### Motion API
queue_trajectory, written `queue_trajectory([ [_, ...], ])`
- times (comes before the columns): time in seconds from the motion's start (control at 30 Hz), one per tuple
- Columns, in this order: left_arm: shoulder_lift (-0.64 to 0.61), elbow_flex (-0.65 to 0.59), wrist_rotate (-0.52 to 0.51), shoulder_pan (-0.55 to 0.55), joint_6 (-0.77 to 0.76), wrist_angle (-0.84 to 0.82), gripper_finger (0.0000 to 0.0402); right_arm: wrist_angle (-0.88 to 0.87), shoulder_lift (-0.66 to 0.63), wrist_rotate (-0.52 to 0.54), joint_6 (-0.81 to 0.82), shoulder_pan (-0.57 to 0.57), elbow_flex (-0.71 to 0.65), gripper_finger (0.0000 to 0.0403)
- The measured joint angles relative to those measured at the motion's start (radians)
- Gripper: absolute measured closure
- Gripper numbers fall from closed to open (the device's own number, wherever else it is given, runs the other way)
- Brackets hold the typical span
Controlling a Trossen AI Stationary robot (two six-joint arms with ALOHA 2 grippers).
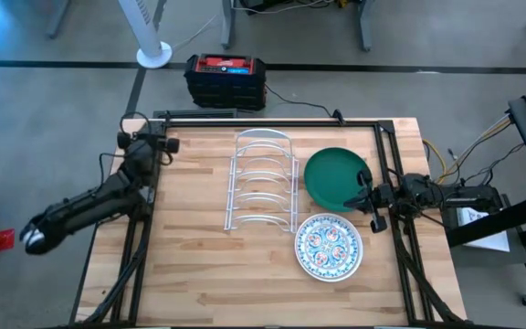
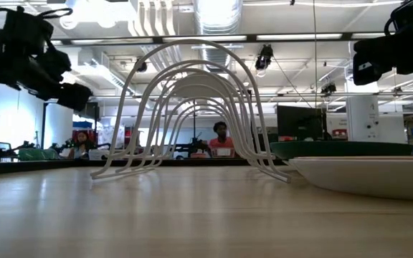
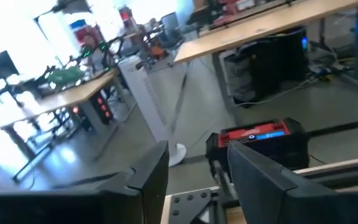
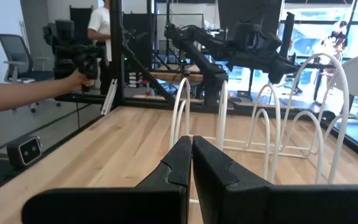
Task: Sort dishes
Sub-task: Return to Home Position
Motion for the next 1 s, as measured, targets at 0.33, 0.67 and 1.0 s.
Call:
queue_trajectory([
  [0.33, 0.001, -0.049, 0.142, 0.235, -0.065, 0.0, 0.0385, 0.0, 0.0, 0.007, -0.027, 0.0, 0.0, 0.0396],
  [0.67, 0.071, -0.071, 0.243, 0.338, -0.084, 0.074, 0.04, -0.006, 0.005, 0.032, -0.06, 0.005, 0.0, 0.0396],
  [1.0, 0.076, -0.079, 0.24, 0.337, -0.112, 0.113, 0.04, -0.009, 0.02, 0.049, -0.029, 0.004, 0.001, 0.0396],
])
